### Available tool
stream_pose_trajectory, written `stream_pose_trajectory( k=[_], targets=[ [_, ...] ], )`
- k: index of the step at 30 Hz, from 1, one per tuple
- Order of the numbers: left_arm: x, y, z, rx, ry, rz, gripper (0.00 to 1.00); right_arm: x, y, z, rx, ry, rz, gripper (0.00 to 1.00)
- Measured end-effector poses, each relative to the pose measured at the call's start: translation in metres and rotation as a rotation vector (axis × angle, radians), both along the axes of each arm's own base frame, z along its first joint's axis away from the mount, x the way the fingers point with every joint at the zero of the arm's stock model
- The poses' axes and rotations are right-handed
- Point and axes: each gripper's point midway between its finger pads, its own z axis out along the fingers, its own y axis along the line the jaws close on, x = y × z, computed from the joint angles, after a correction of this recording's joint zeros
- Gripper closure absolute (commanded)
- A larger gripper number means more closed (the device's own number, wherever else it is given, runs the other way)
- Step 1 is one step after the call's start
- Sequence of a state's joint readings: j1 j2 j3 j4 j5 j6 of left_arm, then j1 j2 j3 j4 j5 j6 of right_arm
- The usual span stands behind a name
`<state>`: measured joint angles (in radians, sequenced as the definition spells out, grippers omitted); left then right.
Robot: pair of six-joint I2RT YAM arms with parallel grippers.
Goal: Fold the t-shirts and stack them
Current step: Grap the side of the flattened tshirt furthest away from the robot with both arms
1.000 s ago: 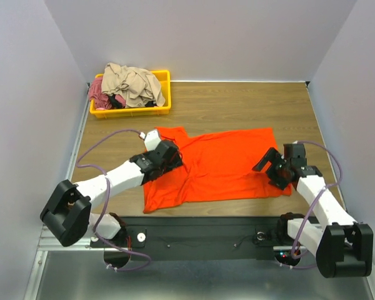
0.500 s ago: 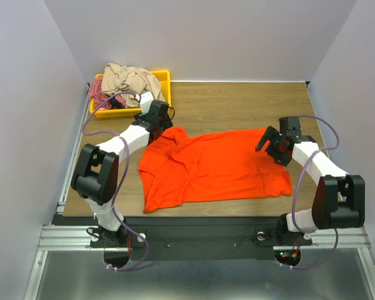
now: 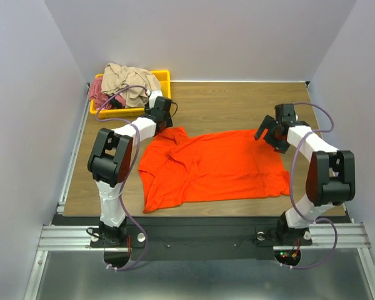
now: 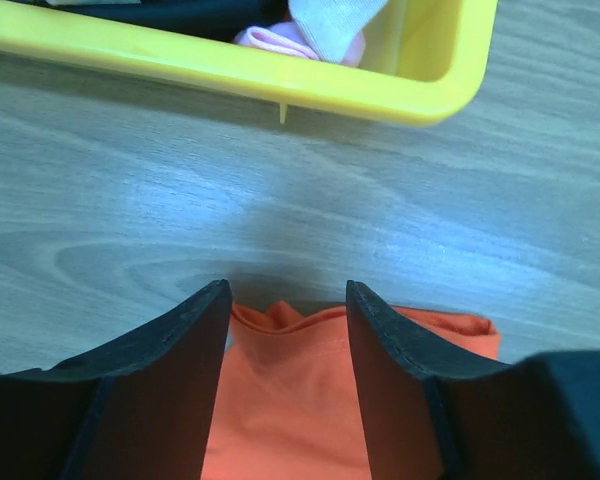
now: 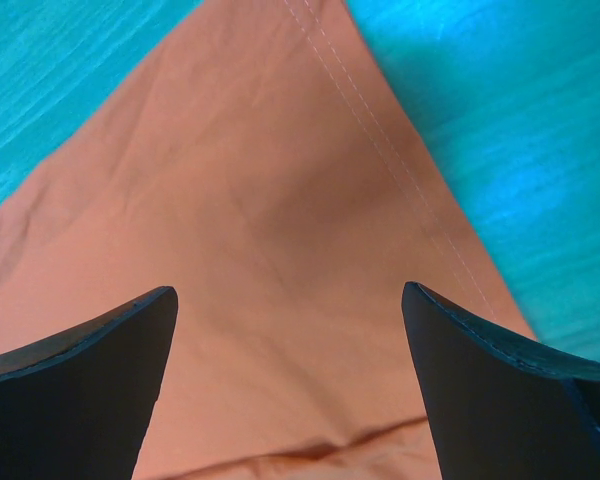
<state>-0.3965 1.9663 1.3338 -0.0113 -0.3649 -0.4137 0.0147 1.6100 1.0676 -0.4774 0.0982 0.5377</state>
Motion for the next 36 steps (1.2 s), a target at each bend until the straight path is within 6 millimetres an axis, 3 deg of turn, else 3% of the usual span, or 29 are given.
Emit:
stream_pose_trajectory(
  k=[5, 13, 16, 18, 22, 27, 36],
  targets=[
    [-0.001, -0.005, -0.001, -0.008, 0.011, -0.036, 0.55, 0.013, -0.001, -0.015, -0.007, 0.036, 0.004, 0.00],
    [-0.004, -0.007, -0.006, 0.003, 0.029, -0.062, 0.49, 0.047, -0.007, -0.019, -0.050, 0.027, 0.015, 0.00],
    [-0.005, -0.006, -0.014, 0.012, 0.045, -0.064, 0.51, 0.059, -0.010, -0.019, -0.071, 0.020, 0.013, 0.00],
    [-0.006, -0.006, -0.022, 0.018, 0.061, -0.065, 0.60, 0.067, -0.012, -0.021, -0.079, 0.018, 0.013, 0.00],
    [-0.007, -0.005, -0.035, 0.037, 0.086, -0.074, 1.00, 0.079, -0.014, -0.028, -0.098, 0.026, 0.020, 0.00],
    [-0.007, -0.005, -0.035, 0.041, 0.089, -0.086, 1.00, 0.087, -0.019, -0.036, -0.124, 0.038, 0.018, 0.00],
    [-0.005, -0.011, -0.027, 0.069, 0.067, -0.139, 1.00, 0.114, -0.030, -0.031, -0.186, 0.007, 0.001, 0.00]
  ],
)
